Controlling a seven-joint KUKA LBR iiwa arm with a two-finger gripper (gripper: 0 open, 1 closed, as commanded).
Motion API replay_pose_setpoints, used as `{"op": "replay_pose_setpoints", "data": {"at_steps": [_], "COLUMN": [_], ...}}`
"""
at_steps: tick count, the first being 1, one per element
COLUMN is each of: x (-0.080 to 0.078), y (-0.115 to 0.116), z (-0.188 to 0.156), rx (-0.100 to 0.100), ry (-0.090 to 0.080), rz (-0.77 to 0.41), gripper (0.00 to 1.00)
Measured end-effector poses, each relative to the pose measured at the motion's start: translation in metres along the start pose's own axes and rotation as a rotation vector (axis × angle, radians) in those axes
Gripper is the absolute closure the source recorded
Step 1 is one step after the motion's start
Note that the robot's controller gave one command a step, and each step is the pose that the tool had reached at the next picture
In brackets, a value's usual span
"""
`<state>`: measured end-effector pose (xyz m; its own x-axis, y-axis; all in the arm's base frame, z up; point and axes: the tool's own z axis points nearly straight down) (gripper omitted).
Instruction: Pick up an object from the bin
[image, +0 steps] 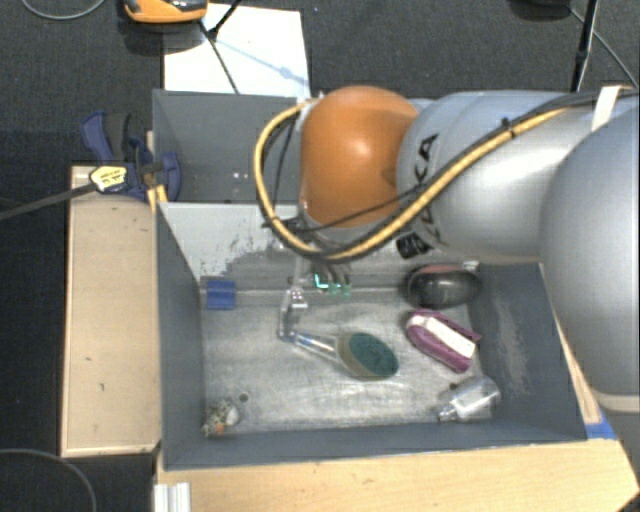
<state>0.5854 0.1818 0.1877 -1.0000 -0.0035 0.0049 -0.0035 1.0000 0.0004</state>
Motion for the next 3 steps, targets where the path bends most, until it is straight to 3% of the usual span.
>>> {"op": "replay_pose_setpoints", "data": {"at_steps": [1,2,3], "x": [0.035,0.032,0.027], "y": [-0.063,-0.06,-0.063], "z": [0.107,0.102,-0.024], "rx": [0.003,-0.001,-0.003], "ry": [0.003,-0.006,-0.015], "rz": [0.042,0.044,0.052], "gripper": [0.0,1.0,1.0]}}
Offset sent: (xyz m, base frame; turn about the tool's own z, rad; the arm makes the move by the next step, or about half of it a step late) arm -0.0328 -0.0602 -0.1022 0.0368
